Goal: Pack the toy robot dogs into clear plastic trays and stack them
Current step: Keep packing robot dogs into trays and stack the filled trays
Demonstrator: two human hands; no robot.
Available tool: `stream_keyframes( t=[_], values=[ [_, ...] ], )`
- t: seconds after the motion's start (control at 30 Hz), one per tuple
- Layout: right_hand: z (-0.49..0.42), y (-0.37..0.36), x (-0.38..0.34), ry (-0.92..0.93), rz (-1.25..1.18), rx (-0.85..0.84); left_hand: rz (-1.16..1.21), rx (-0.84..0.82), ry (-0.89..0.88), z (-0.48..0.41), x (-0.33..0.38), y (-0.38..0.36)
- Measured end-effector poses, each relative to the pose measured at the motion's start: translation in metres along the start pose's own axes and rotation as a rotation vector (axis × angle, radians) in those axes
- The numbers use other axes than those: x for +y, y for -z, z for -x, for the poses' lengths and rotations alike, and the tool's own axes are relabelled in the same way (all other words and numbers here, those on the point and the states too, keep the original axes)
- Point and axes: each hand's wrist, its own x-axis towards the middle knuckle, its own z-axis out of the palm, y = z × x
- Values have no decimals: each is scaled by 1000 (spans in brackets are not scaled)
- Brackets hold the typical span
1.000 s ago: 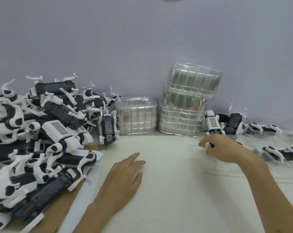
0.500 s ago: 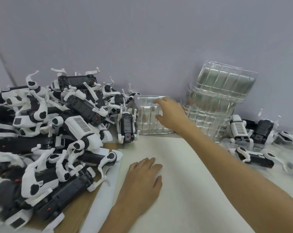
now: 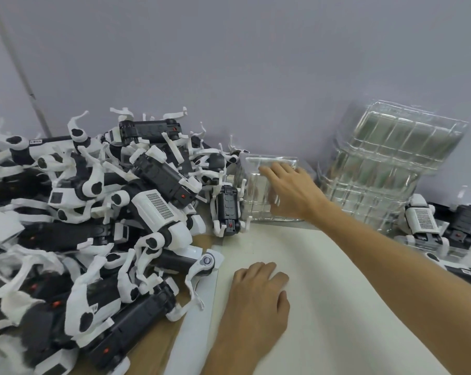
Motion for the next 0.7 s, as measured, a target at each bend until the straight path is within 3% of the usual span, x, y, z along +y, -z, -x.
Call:
stream_keyframes(
  t=[0.23, 0.53, 0.7],
  values=[
    [3, -3, -2, -87, -65, 125, 71, -62, -3, -2, -4, -4],
    [2, 4, -1, -20, -16, 127, 60, -88, 1, -1, -3, -3],
    [-1, 6, 0, -47, -47, 223, 55, -85, 2, -1, -4, -1]
  ],
)
